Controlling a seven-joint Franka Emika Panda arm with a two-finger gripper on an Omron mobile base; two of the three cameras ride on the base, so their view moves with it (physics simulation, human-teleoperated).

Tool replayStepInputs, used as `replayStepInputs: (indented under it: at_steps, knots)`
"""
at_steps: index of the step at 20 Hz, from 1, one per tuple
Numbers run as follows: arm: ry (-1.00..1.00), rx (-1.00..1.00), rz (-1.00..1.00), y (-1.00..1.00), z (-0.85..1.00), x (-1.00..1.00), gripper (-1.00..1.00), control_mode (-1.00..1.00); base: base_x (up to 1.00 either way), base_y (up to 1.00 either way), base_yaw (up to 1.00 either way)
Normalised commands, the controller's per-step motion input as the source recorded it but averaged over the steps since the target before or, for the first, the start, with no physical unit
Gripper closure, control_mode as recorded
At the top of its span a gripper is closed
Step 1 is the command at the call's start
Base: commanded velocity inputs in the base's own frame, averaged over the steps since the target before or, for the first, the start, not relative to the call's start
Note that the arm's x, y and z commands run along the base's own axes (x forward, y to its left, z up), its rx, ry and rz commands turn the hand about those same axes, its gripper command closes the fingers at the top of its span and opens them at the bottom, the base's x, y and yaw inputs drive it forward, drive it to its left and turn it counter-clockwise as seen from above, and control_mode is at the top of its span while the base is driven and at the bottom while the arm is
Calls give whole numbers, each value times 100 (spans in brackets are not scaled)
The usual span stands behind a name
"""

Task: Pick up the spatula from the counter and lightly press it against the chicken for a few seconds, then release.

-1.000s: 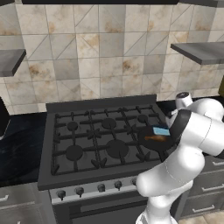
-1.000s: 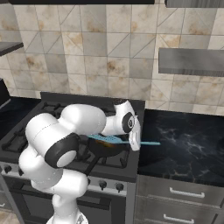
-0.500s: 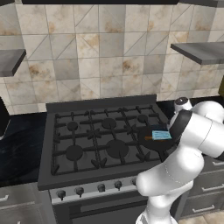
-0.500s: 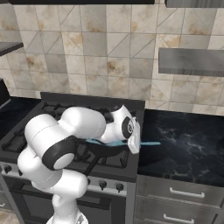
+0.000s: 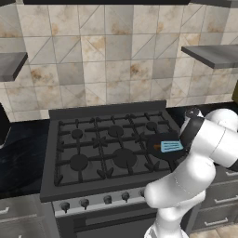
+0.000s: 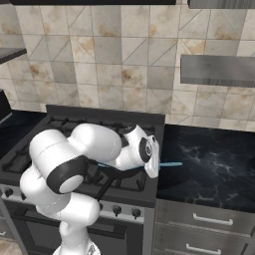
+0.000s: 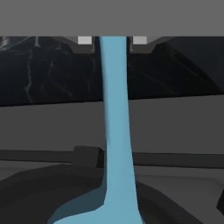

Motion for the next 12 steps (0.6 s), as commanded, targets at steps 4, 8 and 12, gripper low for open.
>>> replayStepInputs:
  at_steps: [4,8,12]
  knots:
    - [-2,0,0,0,-3,19,100,-100,0,0,0]
    - [0,0,0,0,-5,25,100,-100,0,0,0]
    - [0,0,0,0,-10,20,100,-100,0,0,0]
